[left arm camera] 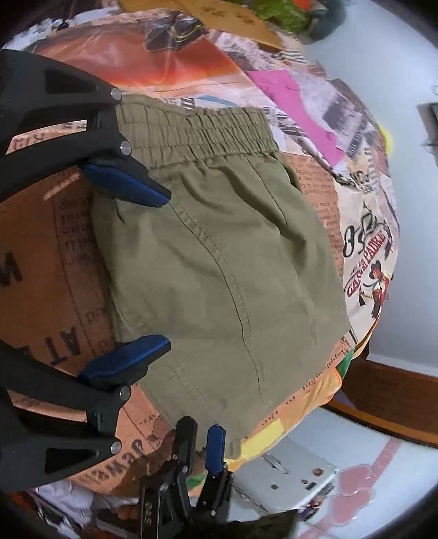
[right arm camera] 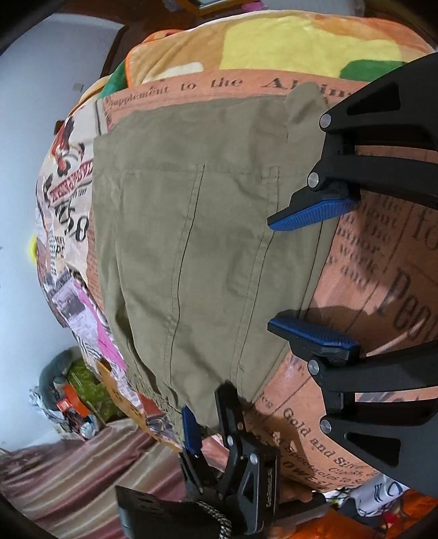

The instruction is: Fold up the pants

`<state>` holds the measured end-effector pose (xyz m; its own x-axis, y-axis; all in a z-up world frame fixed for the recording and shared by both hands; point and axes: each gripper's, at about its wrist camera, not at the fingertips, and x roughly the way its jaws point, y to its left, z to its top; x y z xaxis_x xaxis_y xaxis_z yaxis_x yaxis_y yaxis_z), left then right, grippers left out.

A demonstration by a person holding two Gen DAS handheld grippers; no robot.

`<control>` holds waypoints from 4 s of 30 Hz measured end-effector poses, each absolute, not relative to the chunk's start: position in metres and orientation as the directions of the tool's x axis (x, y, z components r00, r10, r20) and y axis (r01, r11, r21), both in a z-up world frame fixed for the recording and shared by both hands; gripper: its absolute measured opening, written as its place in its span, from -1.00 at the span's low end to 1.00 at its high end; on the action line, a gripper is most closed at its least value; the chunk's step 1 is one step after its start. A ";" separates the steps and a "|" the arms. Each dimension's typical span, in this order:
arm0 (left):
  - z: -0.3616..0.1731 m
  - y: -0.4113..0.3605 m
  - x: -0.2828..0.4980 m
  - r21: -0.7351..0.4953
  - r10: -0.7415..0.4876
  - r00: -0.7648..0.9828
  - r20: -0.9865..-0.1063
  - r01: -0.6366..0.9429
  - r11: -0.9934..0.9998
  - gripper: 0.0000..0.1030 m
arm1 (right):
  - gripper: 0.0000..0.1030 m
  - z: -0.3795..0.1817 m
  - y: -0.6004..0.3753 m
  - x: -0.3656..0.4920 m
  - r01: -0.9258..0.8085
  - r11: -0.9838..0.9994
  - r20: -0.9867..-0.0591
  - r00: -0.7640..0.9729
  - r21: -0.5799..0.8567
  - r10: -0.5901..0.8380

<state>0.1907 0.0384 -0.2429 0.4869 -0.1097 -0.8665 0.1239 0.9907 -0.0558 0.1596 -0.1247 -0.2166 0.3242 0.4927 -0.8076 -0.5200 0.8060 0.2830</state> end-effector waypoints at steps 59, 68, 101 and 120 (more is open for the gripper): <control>-0.280 0.154 0.324 -0.076 0.001 0.452 -0.892 -0.153 0.985 0.62 | -0.02 -0.237 -0.131 0.422 -0.420 0.887 -0.825 0.419 0.194 0.379; -0.286 0.176 0.315 -0.219 -0.063 0.486 -0.872 -0.271 0.937 0.65 | -0.49 -0.260 -0.120 0.418 -0.452 0.872 -0.825 0.408 0.189 0.391; -0.223 0.124 0.318 -0.088 -0.012 0.536 -0.844 -0.116 0.989 0.65 | 0.34 -0.181 -0.030 0.322 -0.628 0.732 -0.800 0.281 0.264 0.529; -0.264 0.086 0.273 0.031 0.050 0.449 -0.892 -0.050 0.998 0.67 | 0.36 -0.229 -0.057 0.255 -0.654 0.732 -0.880 0.215 0.193 0.424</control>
